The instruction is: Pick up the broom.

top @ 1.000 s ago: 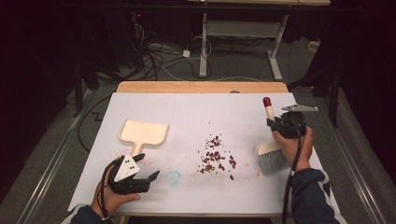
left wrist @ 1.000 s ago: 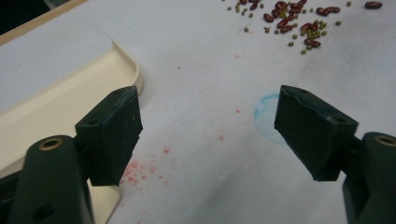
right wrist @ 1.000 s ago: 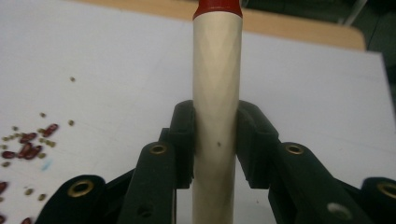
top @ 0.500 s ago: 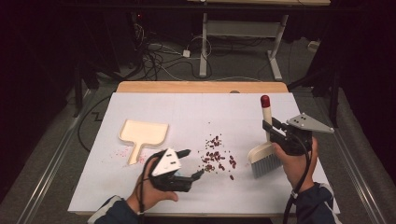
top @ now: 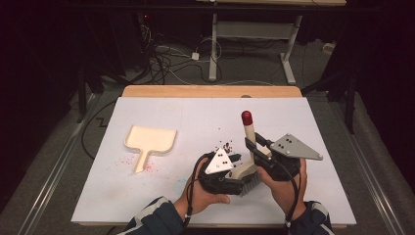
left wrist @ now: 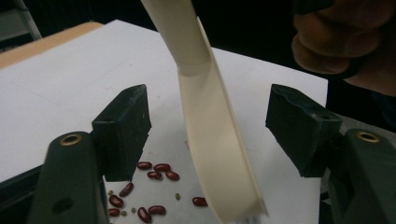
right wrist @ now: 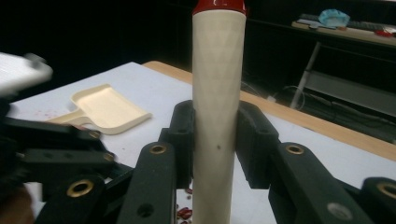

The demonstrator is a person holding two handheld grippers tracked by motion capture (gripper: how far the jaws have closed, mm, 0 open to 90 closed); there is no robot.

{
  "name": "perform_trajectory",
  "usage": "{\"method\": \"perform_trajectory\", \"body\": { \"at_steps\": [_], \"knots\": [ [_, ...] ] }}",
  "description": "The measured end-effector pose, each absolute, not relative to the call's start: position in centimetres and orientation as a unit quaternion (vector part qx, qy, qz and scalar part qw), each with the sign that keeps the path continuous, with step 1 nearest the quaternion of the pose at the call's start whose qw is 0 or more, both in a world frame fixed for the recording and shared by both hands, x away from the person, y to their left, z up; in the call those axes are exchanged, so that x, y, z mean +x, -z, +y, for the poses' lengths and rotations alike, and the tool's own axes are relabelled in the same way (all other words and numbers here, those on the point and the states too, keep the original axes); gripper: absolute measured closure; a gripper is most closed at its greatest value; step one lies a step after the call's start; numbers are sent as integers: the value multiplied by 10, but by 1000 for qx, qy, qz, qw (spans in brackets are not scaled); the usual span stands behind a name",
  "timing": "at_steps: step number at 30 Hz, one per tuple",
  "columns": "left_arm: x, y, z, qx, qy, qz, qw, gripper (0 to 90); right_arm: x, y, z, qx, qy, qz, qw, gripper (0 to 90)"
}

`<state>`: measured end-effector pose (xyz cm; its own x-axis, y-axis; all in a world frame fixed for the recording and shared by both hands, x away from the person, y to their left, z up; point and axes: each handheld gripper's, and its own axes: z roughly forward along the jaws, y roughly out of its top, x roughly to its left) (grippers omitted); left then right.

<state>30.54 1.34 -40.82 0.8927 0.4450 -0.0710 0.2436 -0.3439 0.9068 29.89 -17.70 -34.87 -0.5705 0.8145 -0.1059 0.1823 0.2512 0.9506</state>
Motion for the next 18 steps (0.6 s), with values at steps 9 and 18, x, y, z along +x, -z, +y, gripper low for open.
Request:
{"method": "perform_trajectory", "body": {
  "at_steps": [9, 18],
  "knots": [
    [310, 412, 27, 813, -87, 205, 538, 577, 285, 344, -170, 327, -528, 718, 314, 698],
    [312, 403, 47, 825, -92, 177, 528, 657, 280, 337, -175, 307, -549, 723, 286, 690]
  ]
}}
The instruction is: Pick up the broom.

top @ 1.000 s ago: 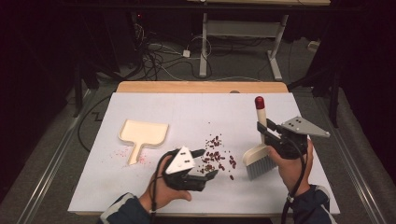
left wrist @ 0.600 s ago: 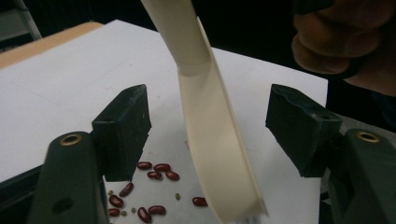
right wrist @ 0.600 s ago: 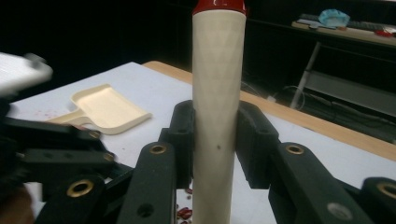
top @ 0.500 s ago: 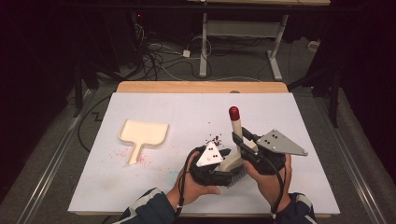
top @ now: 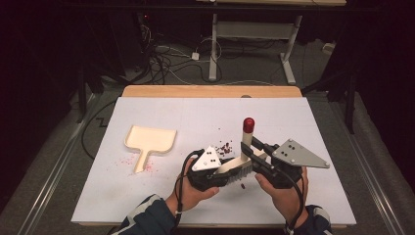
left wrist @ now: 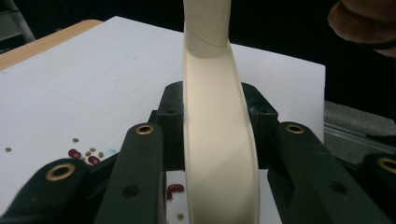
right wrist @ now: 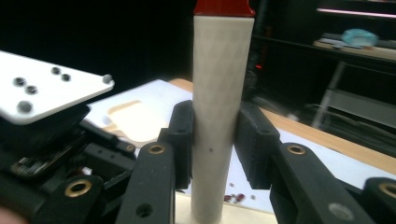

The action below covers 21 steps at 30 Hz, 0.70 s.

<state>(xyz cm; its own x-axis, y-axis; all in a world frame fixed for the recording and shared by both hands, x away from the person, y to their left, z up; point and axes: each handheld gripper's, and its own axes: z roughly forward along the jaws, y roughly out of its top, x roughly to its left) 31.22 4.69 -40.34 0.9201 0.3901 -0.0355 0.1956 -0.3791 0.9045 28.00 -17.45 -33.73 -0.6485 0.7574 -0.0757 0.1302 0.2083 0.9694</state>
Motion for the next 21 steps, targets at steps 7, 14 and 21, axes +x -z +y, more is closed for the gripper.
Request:
{"method": "perform_trajectory", "body": {
  "at_steps": [7, 14, 21],
  "knots": [
    [312, 400, 72, 843, -86, 150, 510, 658, 283, 333, -187, 206, -558, 767, 240, 550],
    [303, 401, 87, 864, -74, 108, 485, 658, 291, 353, -190, 116, -463, 858, 189, 396],
    [292, 403, 84, 879, -54, 57, 471, 658, 300, 384, -171, 70, -407, 902, 129, 354]
  ]
}}
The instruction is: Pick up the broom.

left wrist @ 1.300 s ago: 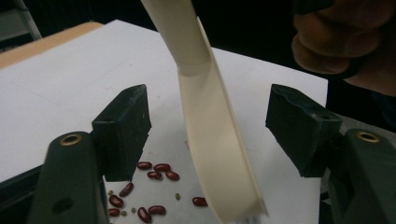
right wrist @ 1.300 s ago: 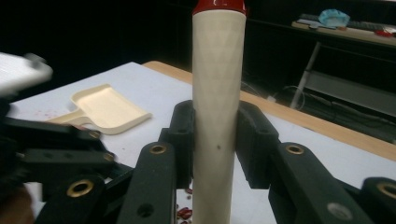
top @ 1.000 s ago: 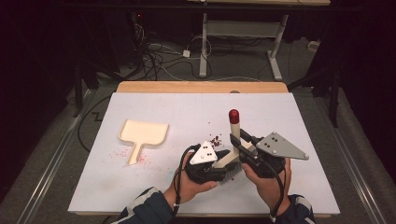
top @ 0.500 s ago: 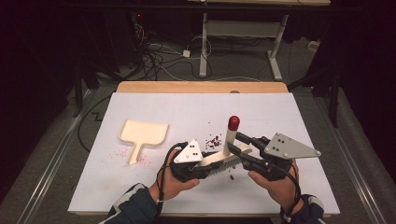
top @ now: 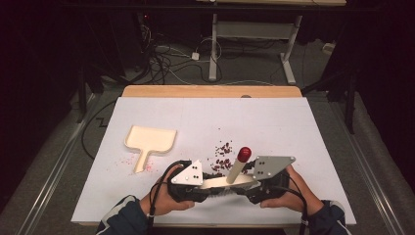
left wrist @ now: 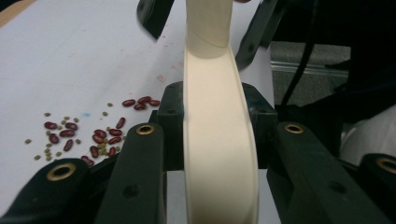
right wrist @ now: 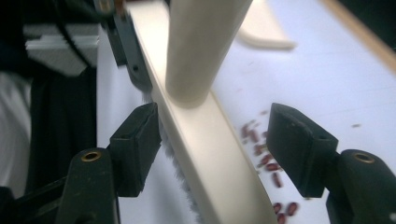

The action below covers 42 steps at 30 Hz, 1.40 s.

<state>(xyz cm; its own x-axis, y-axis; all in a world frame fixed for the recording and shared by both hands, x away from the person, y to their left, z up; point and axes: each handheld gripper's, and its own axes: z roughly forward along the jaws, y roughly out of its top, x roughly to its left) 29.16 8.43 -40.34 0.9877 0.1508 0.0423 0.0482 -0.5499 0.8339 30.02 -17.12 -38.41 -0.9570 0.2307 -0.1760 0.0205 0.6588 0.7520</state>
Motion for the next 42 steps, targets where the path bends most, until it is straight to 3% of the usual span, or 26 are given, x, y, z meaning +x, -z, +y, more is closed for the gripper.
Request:
{"method": "perform_trajectory", "body": {
  "at_steps": [3, 11, 14, 21, 26, 35, 42],
  "knots": [
    [291, 404, 84, 876, -45, 50, 478, 657, 303, 394, -166, 52, -397, 910, 104, 390],
    [294, 406, 84, 876, -33, 37, 480, 633, 303, 402, -161, 13, -400, 914, 63, 638],
    [293, 404, 83, 875, -51, 48, 479, 589, 303, 401, -161, 12, -404, 913, 62, 661],
    [295, 401, 95, 871, -119, 101, 466, 445, 307, 397, -169, 49, -408, 908, 84, 670],
    [294, 400, 118, 857, -196, 144, 455, 294, 314, 392, -178, 85, -416, 899, 106, 670],
    [293, 420, 175, 832, -264, 222, 435, 217, 323, 384, -195, 142, -423, 882, 148, 669],
    [285, 438, 210, 831, -270, 262, 410, 198, 329, 380, -205, 188, -424, 868, 176, 670]
  ]
}}
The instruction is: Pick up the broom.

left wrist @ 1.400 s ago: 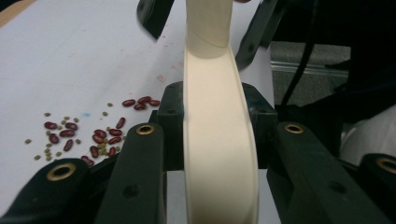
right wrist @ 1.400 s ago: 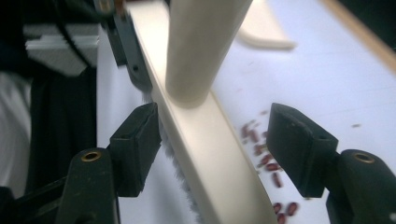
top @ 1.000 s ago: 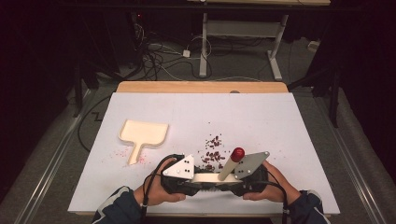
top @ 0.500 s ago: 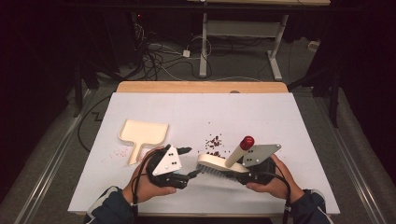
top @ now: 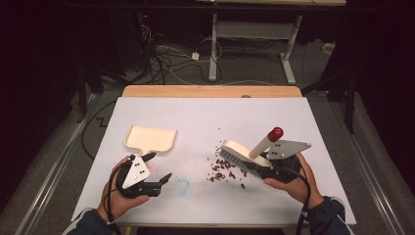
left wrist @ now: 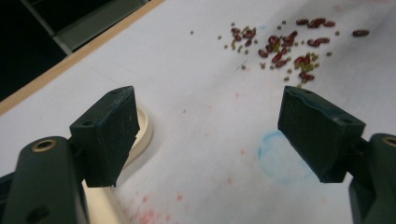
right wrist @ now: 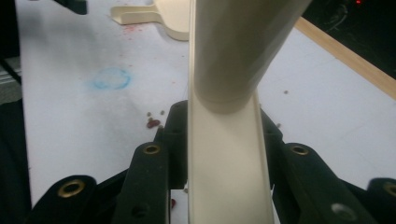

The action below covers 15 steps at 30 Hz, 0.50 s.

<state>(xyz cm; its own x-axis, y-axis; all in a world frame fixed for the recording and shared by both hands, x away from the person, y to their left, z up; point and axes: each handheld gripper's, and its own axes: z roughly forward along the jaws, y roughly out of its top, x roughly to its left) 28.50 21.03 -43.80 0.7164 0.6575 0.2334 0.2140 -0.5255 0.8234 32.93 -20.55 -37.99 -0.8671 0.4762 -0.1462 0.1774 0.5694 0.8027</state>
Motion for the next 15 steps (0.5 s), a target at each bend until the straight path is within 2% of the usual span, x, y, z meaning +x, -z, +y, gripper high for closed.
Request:
{"method": "perform_trajectory", "body": {
  "at_steps": [15],
  "knots": [
    [271, 456, 232, 824, -255, 310, 400, 198, 345, 378, -227, 237, -418, 849, 219, 670]
  ]
}}
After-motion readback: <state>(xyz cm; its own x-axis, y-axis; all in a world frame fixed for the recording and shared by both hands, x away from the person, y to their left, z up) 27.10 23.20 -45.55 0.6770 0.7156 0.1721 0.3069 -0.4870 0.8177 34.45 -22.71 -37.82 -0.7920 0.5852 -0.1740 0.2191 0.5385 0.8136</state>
